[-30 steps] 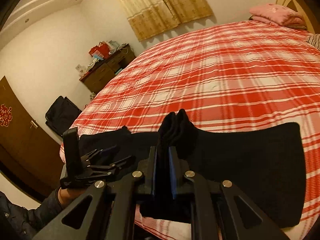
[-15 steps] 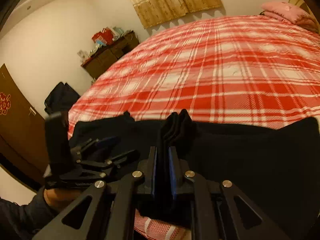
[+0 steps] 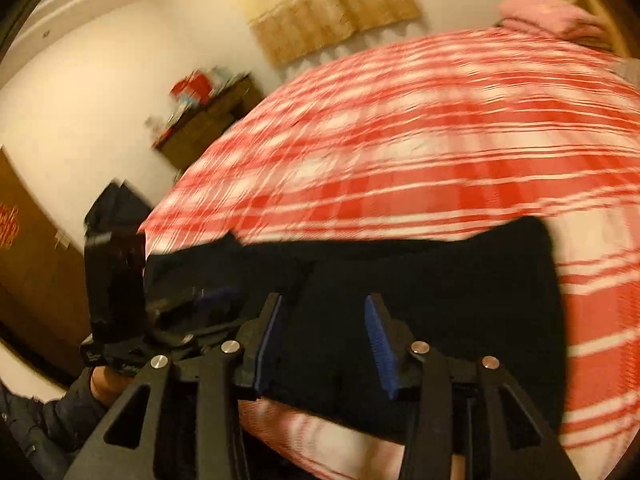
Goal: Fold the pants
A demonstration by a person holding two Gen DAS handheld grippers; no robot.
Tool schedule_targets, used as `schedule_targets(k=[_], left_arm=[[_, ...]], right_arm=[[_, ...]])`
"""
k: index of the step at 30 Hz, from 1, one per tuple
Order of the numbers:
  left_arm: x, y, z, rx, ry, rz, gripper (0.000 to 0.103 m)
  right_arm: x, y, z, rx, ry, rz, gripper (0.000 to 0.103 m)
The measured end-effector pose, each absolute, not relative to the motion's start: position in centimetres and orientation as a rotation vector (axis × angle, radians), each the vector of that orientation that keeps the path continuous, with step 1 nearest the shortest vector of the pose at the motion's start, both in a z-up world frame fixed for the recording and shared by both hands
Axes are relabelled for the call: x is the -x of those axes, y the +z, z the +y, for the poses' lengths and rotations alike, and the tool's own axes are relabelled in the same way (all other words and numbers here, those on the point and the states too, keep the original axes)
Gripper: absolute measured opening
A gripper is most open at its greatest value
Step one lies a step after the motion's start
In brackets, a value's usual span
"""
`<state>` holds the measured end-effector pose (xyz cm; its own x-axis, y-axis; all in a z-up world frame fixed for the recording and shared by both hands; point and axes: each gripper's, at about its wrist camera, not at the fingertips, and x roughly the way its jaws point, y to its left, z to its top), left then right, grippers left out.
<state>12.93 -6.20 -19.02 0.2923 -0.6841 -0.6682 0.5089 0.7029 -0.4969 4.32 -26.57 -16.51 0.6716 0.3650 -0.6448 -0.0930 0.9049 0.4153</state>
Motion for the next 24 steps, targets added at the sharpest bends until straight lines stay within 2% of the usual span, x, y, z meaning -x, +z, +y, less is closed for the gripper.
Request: schedule_targets(k=[3, 5, 7, 10, 14, 24], left_arm=[[-12.9, -18.8, -7.9, 0.156, -0.803, 0.988, 0.093], [-13.1, -18.7, -9.0, 0.138, -0.821, 1.001, 0.081], [-13.2, -18.7, -9.8, 0.121, -0.817, 1.010, 0.075], [-12.9, -18.4, -11.1, 0.060, -0.833, 1.003, 0.020], [-13.0, -17.9, -10.9, 0.066, -0.824, 0.986, 0.012], [-14.3, -15.1, -6.4, 0.187, -0.818, 0.935, 0.011]], right_arm=[[-3.3, -17.0, -29.2, -0.419, 0.177, 0.741, 0.045], [-2.9, -17.4, -30.4, -0.446, 0.137, 0.712, 0.045], [-2.6, -17.5, -31.2, -0.440, 0.093, 0.675, 0.045], [-2.1, -17.2, -32.3, -0.457, 0.055, 0.607, 0.045], [-1.0, -16.5, -34.3, -0.490, -0.012, 0.520, 0.045], [-0.5, -17.4, -37.4, -0.580, -0.125, 0.497, 0.045]])
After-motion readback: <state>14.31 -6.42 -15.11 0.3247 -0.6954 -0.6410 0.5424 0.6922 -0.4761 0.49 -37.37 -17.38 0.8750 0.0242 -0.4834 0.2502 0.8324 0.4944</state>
